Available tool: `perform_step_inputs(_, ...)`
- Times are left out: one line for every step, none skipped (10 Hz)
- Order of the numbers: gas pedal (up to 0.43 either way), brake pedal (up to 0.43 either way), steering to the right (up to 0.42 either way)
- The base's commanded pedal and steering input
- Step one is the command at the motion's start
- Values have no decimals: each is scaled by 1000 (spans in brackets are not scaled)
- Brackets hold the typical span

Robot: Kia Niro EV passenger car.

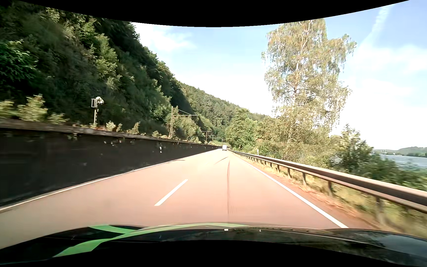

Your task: Follow the waypoints while adhering to traffic rules and regulations

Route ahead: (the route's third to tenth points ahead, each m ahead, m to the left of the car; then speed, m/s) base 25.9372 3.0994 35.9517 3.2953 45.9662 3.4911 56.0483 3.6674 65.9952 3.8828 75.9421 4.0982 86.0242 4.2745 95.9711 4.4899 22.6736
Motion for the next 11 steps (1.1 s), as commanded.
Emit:
perform_step_inputs(311,0,-1)
perform_step_inputs(287,0,-1)
perform_step_inputs(280,0,-3)
perform_step_inputs(280,0,-4)
perform_step_inputs(280,0,-4)
perform_step_inputs(287,0,-4)
perform_step_inputs(287,0,-4)
perform_step_inputs(299,0,-4)
perform_step_inputs(299,0,-4)
perform_step_inputs(299,0,-3)
perform_step_inputs(299,0,-1)
